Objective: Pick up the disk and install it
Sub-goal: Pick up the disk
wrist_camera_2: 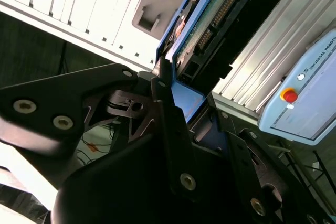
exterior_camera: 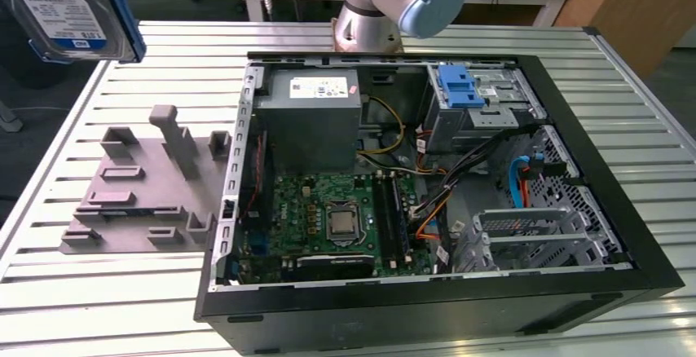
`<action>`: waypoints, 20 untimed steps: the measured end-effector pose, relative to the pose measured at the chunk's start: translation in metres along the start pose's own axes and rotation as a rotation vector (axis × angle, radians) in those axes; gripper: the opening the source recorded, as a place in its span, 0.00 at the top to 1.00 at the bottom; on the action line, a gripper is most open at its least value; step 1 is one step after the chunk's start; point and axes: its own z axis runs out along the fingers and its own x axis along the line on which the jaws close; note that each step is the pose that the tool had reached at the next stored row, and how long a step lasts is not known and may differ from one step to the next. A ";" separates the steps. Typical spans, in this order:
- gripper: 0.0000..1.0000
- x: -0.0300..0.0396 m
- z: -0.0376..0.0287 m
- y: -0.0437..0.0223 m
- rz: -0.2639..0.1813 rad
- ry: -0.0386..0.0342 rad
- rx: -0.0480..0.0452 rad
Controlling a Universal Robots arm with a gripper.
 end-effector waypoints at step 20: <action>0.64 0.0177 0.0006 -0.0257 0.000 0.0000 0.0000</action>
